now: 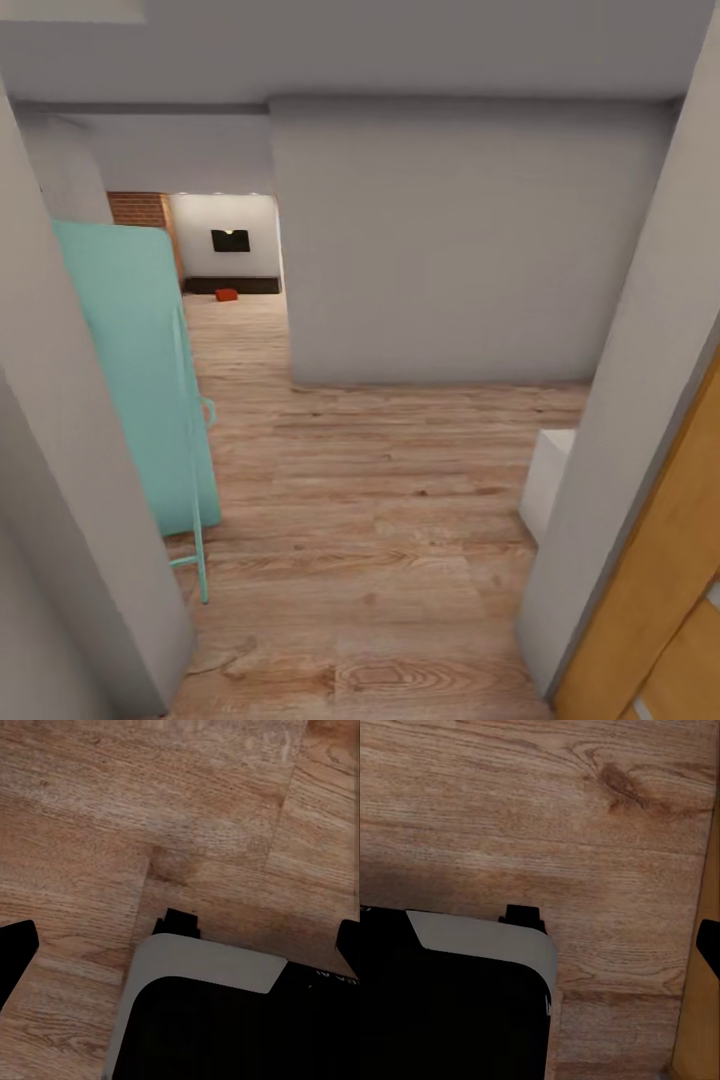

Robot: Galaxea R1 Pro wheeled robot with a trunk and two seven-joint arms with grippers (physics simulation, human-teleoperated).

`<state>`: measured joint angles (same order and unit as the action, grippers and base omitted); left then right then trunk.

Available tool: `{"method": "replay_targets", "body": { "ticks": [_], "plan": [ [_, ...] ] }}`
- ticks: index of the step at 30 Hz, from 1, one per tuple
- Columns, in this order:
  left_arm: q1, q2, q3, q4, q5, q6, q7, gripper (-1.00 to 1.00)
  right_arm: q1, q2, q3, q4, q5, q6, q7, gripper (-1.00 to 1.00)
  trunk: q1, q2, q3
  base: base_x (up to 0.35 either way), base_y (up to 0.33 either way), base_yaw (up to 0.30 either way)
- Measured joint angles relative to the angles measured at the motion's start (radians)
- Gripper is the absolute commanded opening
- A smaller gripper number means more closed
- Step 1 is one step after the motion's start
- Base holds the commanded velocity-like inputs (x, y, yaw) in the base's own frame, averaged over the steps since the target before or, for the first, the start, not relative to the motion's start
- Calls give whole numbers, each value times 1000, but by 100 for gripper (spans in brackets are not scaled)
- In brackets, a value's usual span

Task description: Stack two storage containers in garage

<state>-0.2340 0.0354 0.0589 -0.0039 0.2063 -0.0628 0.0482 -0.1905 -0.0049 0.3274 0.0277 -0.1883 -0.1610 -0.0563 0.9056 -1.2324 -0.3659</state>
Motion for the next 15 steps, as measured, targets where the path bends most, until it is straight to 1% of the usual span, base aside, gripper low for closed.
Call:
{"method": "replay_targets", "body": {
  "ticks": [11, 15],
  "plan": [
    [0, 0, 0, 0, 0, 3, 0, 100, 0, 0, 0, 0, 0, -1, -1, 100, 0, 0, 0, 322, 0, 0],
    [0, 0, 0, 0, 0, 3, 0, 100, 0, 5, 0, 0, -1, 0, 0, 100, 0, 0, 0, 322, 0, 0]
  ]
}}
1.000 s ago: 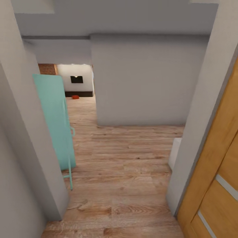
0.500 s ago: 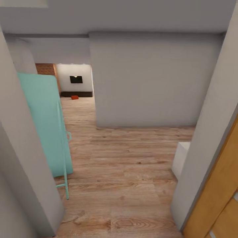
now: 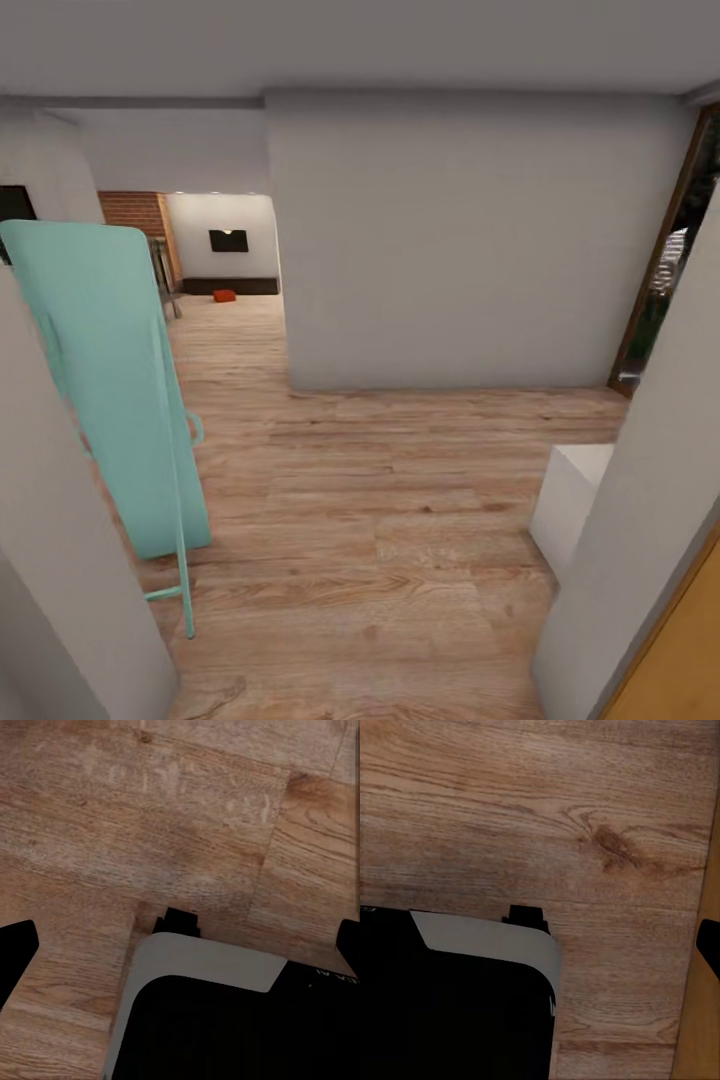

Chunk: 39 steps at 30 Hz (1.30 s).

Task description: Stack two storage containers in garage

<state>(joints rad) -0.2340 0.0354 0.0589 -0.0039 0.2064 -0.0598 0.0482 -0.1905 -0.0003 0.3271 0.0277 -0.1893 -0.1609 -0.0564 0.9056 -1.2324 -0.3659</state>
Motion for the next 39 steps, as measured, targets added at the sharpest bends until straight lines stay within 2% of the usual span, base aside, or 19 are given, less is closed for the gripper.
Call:
{"method": "replay_targets", "body": {
  "ticks": [39],
  "plan": [
    [0, 0, 0, 0, 0, 0, 0, 100, 0, 4, -4, 0, 1, -1, 0, 100, 0, 0, 0, 322, 0, 0]
  ]
}}
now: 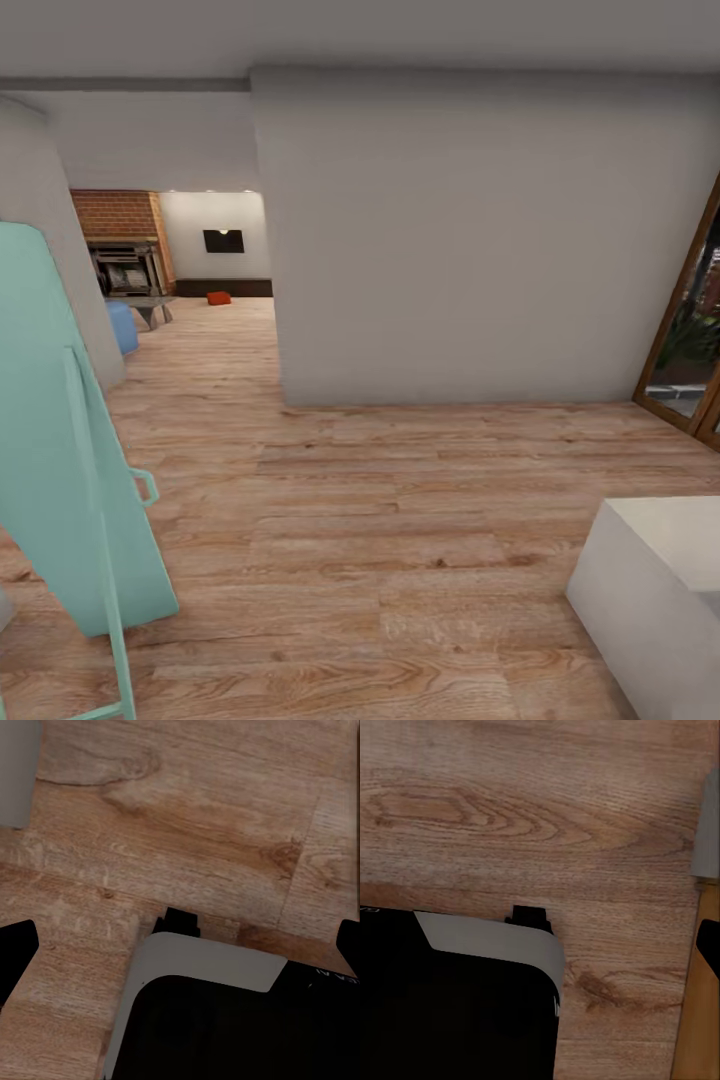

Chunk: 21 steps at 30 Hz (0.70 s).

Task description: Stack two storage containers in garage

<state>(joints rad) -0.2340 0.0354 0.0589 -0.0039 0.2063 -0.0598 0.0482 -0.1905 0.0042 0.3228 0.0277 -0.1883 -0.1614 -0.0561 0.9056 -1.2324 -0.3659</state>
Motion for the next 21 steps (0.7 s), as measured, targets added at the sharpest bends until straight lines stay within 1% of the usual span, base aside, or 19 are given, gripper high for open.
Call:
{"method": "replay_targets", "body": {
  "ticks": [21],
  "plan": [
    [0, 0, 0, 0, 0, 0, 0, 100, 0, 0, 0, 0, 0, 0, 0, 100, 0, 0, 0, 322, 0, 0]
  ]
}}
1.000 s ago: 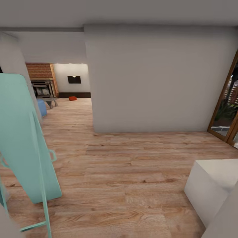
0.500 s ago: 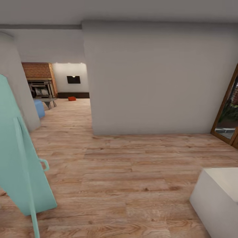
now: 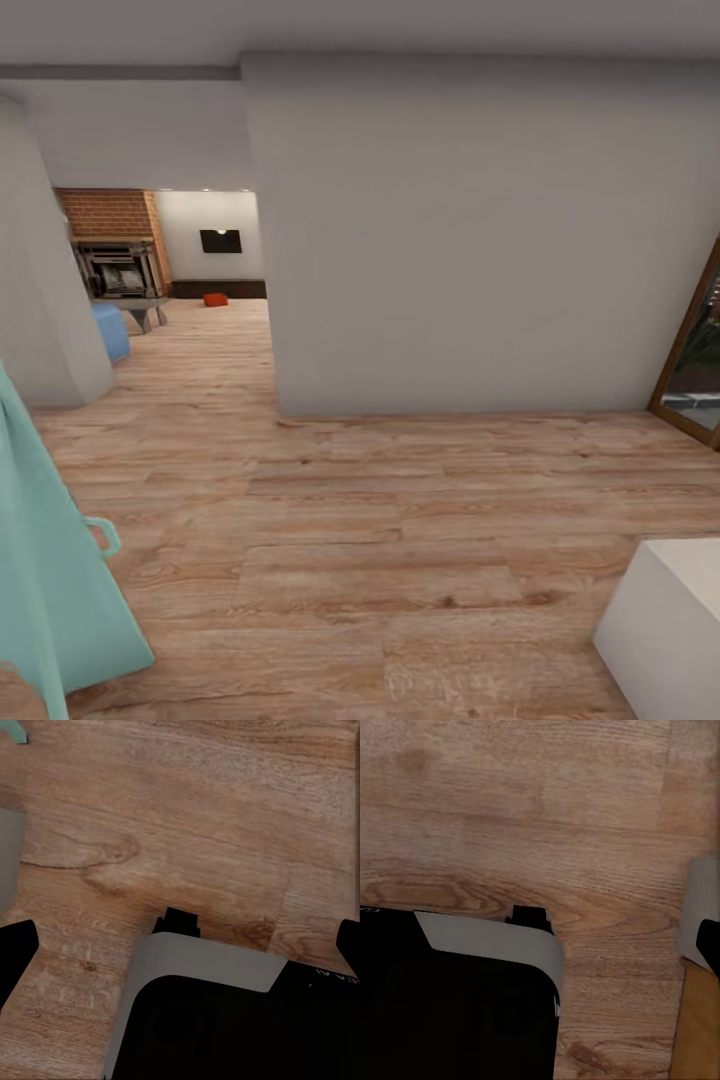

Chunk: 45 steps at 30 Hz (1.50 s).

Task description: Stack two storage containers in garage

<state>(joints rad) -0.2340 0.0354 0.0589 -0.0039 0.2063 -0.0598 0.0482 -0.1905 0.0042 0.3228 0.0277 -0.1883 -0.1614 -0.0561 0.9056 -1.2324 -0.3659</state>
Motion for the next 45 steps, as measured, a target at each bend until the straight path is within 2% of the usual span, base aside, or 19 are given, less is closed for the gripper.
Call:
{"method": "replay_targets", "body": {
  "ticks": [27, 45],
  "plan": [
    [0, 0, 0, 0, 0, 0, 0, 100, 0, -1, 0, 0, -1, 0, 6, 100, 0, 0, 0, 322, 0, 3],
    [0, 0, -1, 0, -2, 2, 0, 100, 0, -7, -3, 0, -12, 0, 11, 100, 0, 0, 0, 322, 0, 256]
  ]
}}
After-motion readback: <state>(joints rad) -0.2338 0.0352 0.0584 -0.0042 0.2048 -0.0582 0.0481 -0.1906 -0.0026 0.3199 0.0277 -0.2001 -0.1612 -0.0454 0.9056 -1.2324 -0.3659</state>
